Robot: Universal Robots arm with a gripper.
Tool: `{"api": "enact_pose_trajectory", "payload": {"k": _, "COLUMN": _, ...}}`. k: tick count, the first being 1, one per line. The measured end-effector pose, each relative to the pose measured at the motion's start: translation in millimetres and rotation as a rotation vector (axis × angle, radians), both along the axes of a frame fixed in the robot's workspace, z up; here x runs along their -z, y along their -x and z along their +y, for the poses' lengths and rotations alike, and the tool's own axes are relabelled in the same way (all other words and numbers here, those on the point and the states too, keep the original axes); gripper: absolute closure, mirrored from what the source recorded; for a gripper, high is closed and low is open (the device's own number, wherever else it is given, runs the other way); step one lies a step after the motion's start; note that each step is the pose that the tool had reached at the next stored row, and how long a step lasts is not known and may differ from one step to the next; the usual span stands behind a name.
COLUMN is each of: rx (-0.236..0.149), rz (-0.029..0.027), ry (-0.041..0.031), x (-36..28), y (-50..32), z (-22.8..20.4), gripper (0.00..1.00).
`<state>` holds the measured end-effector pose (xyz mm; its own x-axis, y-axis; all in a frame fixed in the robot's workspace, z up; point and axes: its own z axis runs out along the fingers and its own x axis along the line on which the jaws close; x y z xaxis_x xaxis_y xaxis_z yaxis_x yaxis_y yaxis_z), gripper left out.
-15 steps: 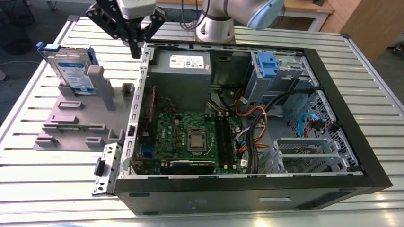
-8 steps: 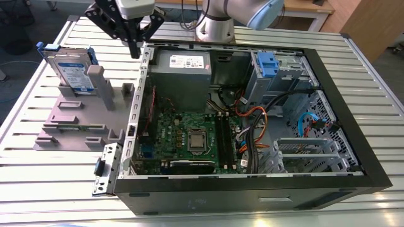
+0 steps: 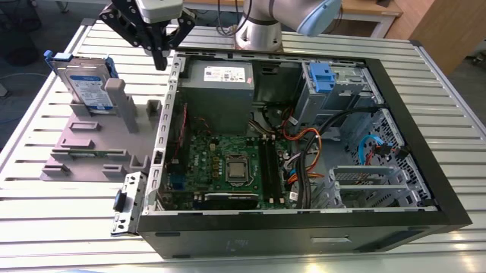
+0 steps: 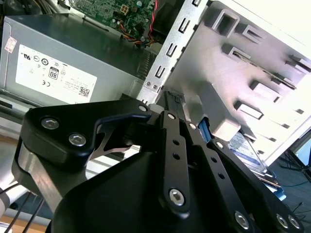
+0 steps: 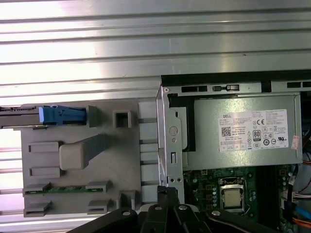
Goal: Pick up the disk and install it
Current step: 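Reach for the disk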
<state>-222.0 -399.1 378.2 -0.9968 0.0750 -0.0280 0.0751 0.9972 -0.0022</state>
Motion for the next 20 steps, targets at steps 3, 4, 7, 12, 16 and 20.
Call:
{"api": "enact_pose_trajectory", "payload": {"k": 3, "rx": 0.000, "rz": 0.0000, "ry": 0.0000, "x": 0.2, "y": 3.0, "z": 0.0, "gripper": 0.89}}
{"api": "enact_pose_trajectory", "payload": {"k": 4, "rx": 0.000, "rz": 0.0000, "ry": 0.0000, "x": 0.3, "y": 5.1, "z": 0.0, "gripper": 0.89}}
{"api": "enact_pose_trajectory", "payload": {"k": 7, "rx": 0.000, "rz": 0.0001, "ry": 0.0000, "x": 0.2, "y": 5.8, "z": 0.0, "gripper": 0.89}}
{"api": "enact_pose_trajectory", "payload": {"k": 12, "rx": 0.000, "rz": 0.0001, "ry": 0.0001, "x": 0.3, "y": 6.9, "z": 0.0, "gripper": 0.89}}
{"api": "enact_pose_trajectory", "payload": {"k": 16, "rx": 0.000, "rz": 0.0001, "ry": 0.0000, "x": 0.3, "y": 7.7, "z": 0.0, "gripper": 0.89}}
{"api": "enact_pose_trajectory", "payload": {"k": 20, "rx": 0.000, "rz": 0.0000, "ry": 0.0000, "x": 0.3, "y": 8.5, "z": 0.0, "gripper": 0.89}}
